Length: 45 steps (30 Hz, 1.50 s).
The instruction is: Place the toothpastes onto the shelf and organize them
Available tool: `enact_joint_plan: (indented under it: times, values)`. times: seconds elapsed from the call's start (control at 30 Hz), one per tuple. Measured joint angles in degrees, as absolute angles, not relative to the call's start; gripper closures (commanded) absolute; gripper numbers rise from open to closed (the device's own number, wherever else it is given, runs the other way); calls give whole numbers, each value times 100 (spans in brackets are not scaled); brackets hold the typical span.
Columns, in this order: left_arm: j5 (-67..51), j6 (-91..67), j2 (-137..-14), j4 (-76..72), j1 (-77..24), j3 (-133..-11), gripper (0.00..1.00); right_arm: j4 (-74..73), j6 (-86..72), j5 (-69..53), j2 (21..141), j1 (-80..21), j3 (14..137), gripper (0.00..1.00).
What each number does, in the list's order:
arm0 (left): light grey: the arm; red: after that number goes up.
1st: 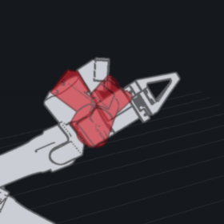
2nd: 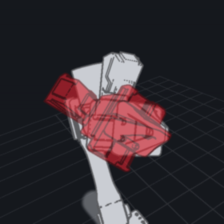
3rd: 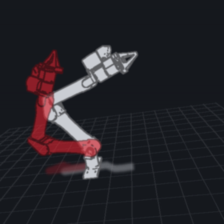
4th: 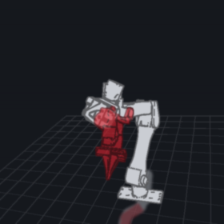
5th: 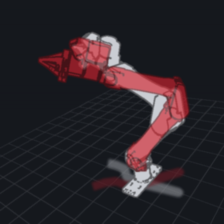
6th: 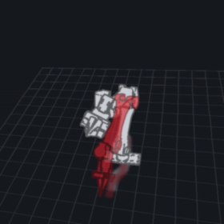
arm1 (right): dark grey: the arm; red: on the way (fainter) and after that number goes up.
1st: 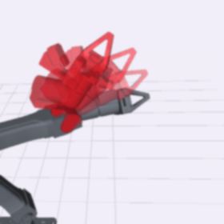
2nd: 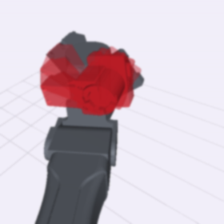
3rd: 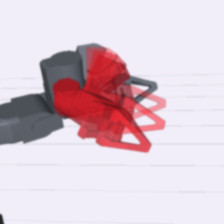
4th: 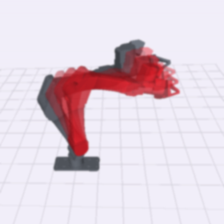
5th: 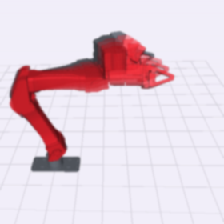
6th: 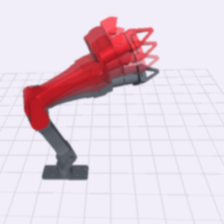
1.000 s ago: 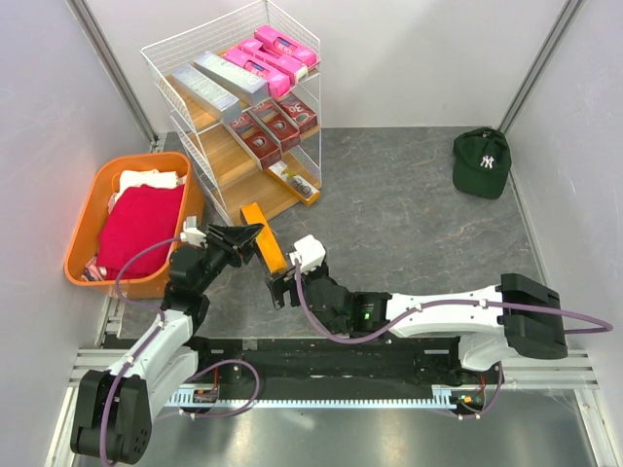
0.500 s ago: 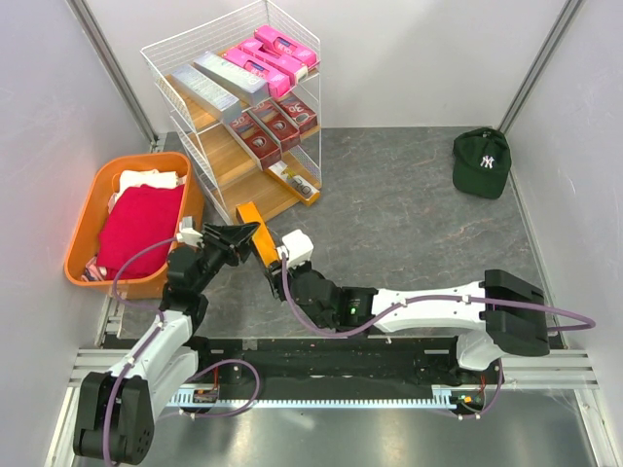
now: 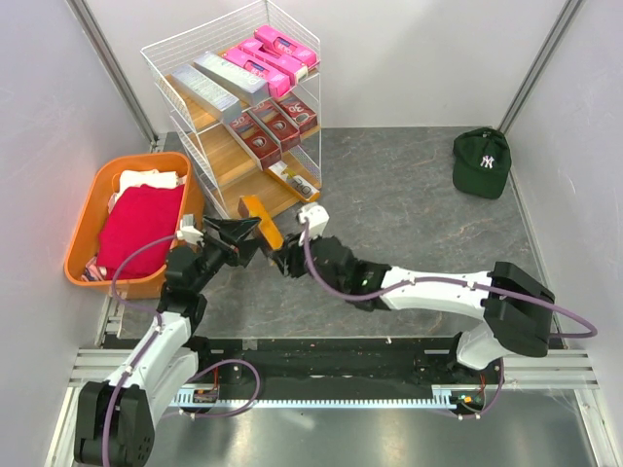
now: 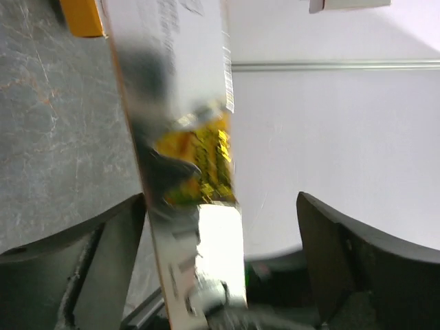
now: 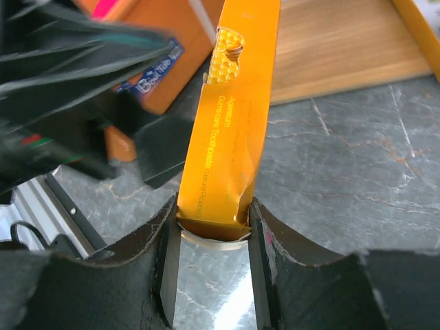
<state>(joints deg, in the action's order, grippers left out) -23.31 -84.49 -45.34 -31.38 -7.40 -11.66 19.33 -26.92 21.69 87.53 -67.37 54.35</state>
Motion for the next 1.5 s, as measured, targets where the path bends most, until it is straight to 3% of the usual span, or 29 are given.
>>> enact_joint_plan:
  times: [0.4,0.67,1.5]
  values:
    - [-2423,-6796,-3802,-532,-749,-2703,0,2976,-4401,-701,8739,-4683,4532,84]
    - [-1837,-5594,-3356,943,-749,-3592,0,4644,-5618,-2088,9998,-3946,4515,85]
    - [-1610,-5037,-3057,1498,-749,-3680,0,5697,-6855,-2128,12634,-3573,6184,86]
